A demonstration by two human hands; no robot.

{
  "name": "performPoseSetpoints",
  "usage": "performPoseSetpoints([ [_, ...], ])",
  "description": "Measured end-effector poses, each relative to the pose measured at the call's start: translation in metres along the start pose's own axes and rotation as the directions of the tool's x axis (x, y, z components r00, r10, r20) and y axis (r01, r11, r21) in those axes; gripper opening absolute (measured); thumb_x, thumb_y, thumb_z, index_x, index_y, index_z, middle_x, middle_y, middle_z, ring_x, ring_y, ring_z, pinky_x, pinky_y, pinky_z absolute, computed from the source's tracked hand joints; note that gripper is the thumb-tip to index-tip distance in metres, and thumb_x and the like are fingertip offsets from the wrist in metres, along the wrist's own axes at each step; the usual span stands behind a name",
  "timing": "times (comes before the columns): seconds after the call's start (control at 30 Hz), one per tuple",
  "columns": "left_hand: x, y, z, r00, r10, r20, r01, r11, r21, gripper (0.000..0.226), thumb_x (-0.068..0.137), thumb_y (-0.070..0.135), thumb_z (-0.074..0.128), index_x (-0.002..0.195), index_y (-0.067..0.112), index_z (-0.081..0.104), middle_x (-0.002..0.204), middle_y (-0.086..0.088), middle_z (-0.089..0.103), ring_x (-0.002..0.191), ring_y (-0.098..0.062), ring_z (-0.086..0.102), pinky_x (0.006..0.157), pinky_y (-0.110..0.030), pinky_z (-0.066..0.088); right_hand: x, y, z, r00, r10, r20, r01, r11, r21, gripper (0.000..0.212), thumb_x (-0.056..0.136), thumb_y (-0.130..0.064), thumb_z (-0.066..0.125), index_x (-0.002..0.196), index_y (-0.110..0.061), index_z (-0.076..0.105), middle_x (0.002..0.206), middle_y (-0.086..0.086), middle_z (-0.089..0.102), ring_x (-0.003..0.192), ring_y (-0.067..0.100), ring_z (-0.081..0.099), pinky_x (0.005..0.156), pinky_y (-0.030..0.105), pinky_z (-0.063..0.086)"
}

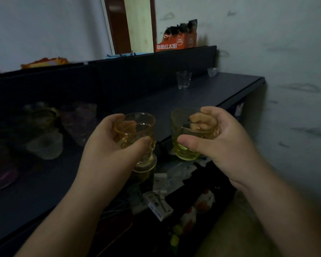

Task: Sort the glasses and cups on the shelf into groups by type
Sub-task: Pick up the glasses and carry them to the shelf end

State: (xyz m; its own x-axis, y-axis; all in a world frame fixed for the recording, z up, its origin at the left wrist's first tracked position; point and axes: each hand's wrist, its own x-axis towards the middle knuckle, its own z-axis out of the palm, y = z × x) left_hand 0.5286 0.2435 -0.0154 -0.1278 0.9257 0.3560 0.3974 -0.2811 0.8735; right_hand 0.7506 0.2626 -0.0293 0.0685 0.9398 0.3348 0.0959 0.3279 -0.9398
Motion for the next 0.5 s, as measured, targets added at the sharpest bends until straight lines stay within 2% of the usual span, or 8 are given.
performPoseSetpoints([
  [0.17,0.043,0.007,0.044,1.0,0.0,0.006,0.0,1.0,-0.006,0.073,0.063,0.048,0.079,0.13,0.036,0.05,0.11,0.019,0.066,0.096,0.0,0.064,0.079,-0.028,0.052,0.052,0.016,-0.029,1.0,-0.019,-0.011,0.019,1.0,-0.007,0.088,0.04,-0.05,0.091,0.12,-0.034,0.056,0.109,-0.012,0.071,0.097,-0.001,0.068,0.083,0.024,0.056],
  [0.27,0.076,0.006,0.061,1.0,0.001,0.006,-0.001,1.0,0.0,0.075,0.064,0.044,0.081,0.132,0.03,0.051,0.109,0.016,0.067,0.096,-0.003,0.066,0.083,-0.032,0.053,0.095,0.027,-0.038,0.999,-0.045,-0.009,0.045,0.999,-0.025,0.092,0.042,-0.054,0.09,0.123,-0.032,0.055,0.112,-0.01,0.069,0.1,0.002,0.068,0.09,0.03,0.056],
  [0.37,0.114,0.003,0.069,0.998,0.021,-0.053,-0.022,1.0,-0.021,0.08,0.061,0.044,0.081,0.133,0.025,0.051,0.108,0.013,0.068,0.094,-0.004,0.067,0.083,-0.032,0.053,0.14,0.04,-0.039,0.997,-0.072,0.019,0.073,0.996,-0.045,0.095,0.042,-0.057,0.091,0.126,-0.031,0.055,0.115,-0.009,0.069,0.104,0.004,0.067,0.093,0.035,0.055],
  [0.5,0.159,-0.009,0.077,0.994,0.022,-0.104,-0.02,1.0,0.021,0.077,0.066,0.045,0.079,0.135,0.028,0.048,0.112,0.015,0.065,0.099,-0.006,0.064,0.085,-0.034,0.052,0.194,0.056,-0.034,0.994,-0.076,0.081,0.079,0.996,-0.032,0.079,0.044,-0.049,0.089,0.114,-0.036,0.056,0.108,-0.011,0.07,0.098,0.0,0.068,0.085,0.026,0.055],
])
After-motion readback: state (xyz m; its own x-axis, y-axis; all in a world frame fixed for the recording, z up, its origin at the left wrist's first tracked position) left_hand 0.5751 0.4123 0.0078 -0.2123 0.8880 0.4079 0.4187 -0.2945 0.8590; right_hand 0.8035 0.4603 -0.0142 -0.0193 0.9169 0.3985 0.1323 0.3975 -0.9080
